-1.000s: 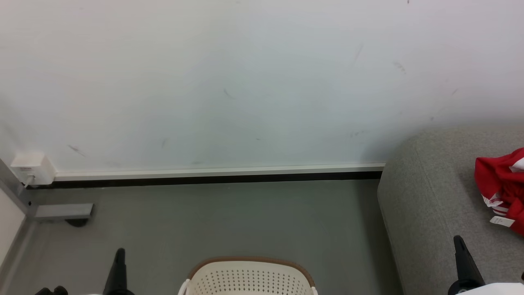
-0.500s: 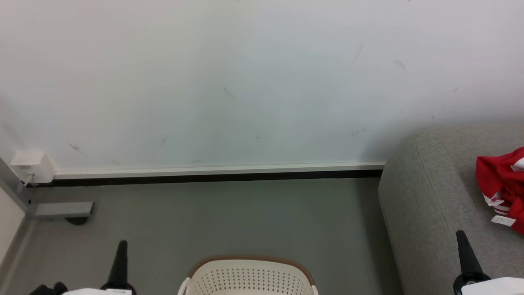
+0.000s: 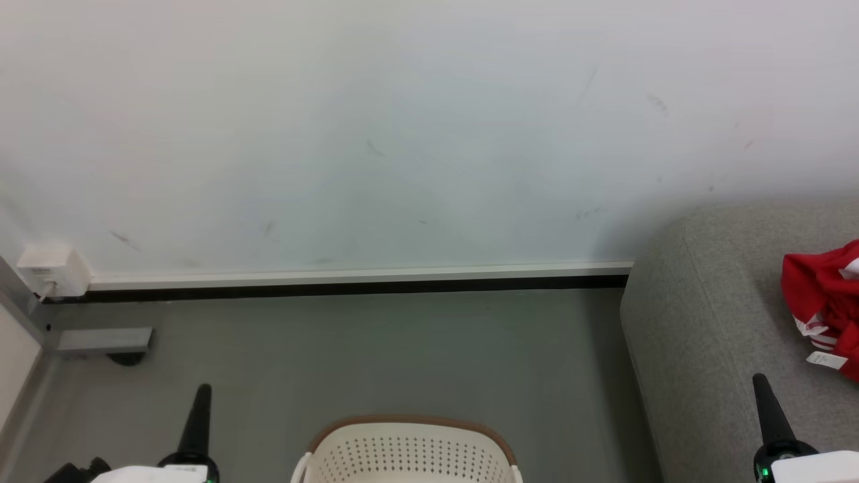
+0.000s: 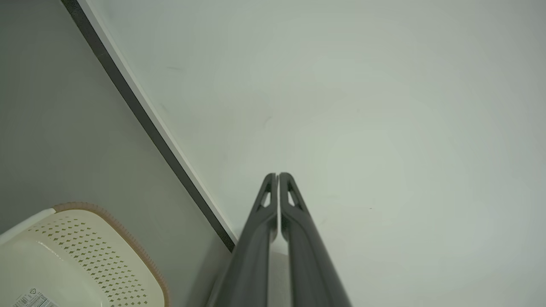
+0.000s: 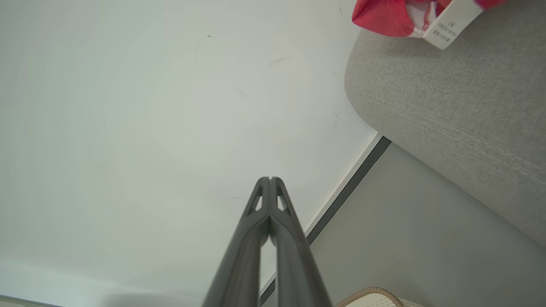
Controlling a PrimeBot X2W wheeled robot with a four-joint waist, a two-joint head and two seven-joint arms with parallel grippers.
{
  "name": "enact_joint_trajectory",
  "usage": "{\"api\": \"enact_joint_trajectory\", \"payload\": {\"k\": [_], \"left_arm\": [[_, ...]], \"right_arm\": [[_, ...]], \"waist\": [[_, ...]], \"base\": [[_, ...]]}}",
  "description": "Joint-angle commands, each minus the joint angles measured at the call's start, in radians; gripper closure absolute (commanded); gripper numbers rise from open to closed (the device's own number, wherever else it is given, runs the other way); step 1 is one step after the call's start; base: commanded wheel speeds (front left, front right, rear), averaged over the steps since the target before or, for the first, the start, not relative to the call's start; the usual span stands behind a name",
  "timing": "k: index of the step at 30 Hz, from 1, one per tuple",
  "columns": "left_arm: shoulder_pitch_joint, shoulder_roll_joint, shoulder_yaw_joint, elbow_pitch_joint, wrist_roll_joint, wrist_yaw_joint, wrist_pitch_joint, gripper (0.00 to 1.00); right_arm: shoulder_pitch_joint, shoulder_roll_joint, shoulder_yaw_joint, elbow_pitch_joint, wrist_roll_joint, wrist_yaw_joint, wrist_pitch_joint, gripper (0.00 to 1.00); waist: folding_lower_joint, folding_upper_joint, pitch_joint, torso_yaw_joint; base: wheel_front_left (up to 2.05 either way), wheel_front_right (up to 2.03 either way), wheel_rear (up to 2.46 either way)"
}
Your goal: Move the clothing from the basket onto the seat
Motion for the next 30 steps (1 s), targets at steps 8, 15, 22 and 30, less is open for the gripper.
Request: {"api": "enact_joint_trajectory", "payload": {"k": [8, 15, 22, 30], "left_arm": [[-0.024, 0.009, 0.000, -0.016, -0.095, -0.009, 0.024, 1.00], [-0.030, 0.010, -0.002, -0.020, -0.156, -0.009, 0.040, 1.00], [-0.033, 0.010, -0.004, -0.024, -0.213, -0.011, 0.054, 1.00], [-0.039, 0.010, -0.005, -0.028, -0.274, -0.014, 0.070, 1.00]], "right_arm": [[-0.026, 0.008, -0.022, -0.017, 0.071, -0.001, 0.022, 1.00], [-0.029, 0.013, -0.034, -0.021, 0.120, -0.002, 0.038, 1.00], [-0.031, 0.019, -0.046, -0.024, 0.167, -0.002, 0.051, 1.00], [-0.036, 0.027, -0.058, -0.027, 0.214, -0.002, 0.068, 1.00]], "waist": [[0.0000, 0.0000, 0.004, 0.001], [0.0000, 0.0000, 0.007, 0.001], [0.0000, 0.0000, 0.010, 0.002], [0.0000, 0.0000, 0.014, 0.002]], "base": [[0.00, 0.00, 0.00], [0.00, 0.00, 0.00], [0.00, 0.00, 0.00], [0.00, 0.00, 0.00]]}}
